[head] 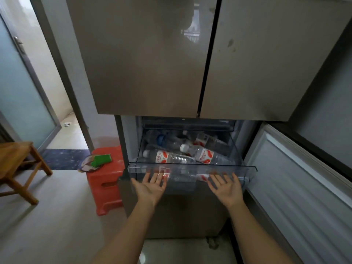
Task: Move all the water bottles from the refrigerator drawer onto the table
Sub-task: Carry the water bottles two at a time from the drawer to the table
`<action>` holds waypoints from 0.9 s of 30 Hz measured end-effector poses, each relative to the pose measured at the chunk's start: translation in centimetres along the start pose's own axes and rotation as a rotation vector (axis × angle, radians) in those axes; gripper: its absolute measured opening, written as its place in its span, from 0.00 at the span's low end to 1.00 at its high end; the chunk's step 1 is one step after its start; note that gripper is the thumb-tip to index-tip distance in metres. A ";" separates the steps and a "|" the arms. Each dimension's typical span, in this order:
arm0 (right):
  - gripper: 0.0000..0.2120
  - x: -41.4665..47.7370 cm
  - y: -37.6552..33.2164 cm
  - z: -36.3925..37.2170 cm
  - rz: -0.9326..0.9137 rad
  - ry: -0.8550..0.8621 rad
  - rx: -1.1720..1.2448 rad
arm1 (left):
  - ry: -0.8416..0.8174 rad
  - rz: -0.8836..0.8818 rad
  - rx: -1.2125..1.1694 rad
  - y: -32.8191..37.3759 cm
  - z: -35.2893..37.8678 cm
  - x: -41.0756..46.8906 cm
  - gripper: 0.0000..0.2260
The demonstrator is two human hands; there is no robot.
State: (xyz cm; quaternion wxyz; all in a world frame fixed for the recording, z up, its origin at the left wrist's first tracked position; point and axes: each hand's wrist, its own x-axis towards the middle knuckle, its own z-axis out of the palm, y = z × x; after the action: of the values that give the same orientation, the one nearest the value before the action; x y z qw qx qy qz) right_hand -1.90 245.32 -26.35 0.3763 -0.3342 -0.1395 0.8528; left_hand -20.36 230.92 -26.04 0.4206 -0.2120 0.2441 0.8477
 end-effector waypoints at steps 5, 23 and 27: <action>0.42 -4.5 1.1 -3.1 0.031 -0.130 -0.015 | -0.013 0.010 0.018 -0.5 -3.5 -4.1 0.26; 0.04 -7.7 -0.3 -3.3 0.115 -0.053 -0.024 | -0.037 0.085 0.059 -2.4 -3.9 -7.6 0.26; 0.03 -7.5 -1.5 -3.6 0.116 -0.009 -0.313 | -0.020 0.070 0.091 -2.0 -4.0 -7.2 0.21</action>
State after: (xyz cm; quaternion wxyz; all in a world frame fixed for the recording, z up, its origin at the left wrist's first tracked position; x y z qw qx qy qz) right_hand 5.05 240.78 -24.78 0.2692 -0.3925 -0.2527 0.8424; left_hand -14.16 225.21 -25.62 0.4025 -0.1755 0.2854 0.8519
